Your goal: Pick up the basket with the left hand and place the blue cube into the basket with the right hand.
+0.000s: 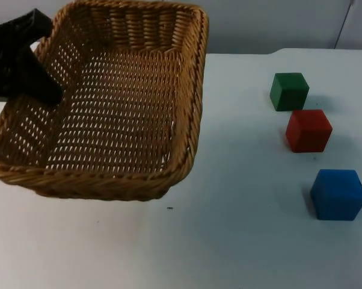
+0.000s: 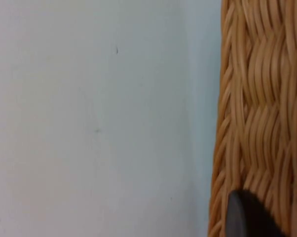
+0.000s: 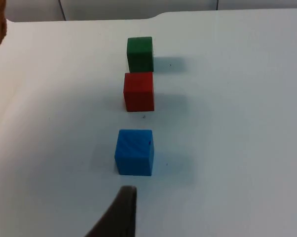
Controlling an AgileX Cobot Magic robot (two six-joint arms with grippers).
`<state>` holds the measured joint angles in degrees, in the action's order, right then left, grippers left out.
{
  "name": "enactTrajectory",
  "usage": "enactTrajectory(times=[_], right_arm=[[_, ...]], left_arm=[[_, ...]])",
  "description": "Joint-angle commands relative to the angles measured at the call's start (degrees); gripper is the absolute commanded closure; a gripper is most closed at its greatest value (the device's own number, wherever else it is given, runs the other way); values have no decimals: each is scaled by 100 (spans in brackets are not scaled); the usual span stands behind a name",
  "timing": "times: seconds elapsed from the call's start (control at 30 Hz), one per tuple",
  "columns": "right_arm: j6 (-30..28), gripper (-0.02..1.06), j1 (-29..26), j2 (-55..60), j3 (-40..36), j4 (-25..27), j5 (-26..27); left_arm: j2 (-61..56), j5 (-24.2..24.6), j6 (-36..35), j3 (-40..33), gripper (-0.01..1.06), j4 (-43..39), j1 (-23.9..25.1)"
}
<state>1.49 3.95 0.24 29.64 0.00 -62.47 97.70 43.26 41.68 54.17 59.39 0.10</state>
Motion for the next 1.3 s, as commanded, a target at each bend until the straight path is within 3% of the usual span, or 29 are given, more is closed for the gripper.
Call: enactTrajectory(times=[0.0,0.07,0.23,0.73,0.87,1.1,1.27], right_arm=[[5,0,-12,-24,-48,-32,67],[5,0,-12,-24,-48,-32,67],[-44,0,-12,-24,-48,0,67],[-44,0,-12,225,127,225,120],[-543,4,-12,1018,641,637,344],[-474,4,-12,2508,1185,483,508],[-249,4,-12,3768,1266,472,958]], left_arm=[[-122,163,154,-265,105,218,146],[-132,174,255,-424,105,328,217],[-145,333,1338,-1119,105,1337,555],[-145,153,1324,-1206,105,1200,594],[-145,4,1313,-1206,105,1200,594],[-145,-259,1161,-1206,105,1115,594],[-145,-402,1025,-1206,105,864,594]])
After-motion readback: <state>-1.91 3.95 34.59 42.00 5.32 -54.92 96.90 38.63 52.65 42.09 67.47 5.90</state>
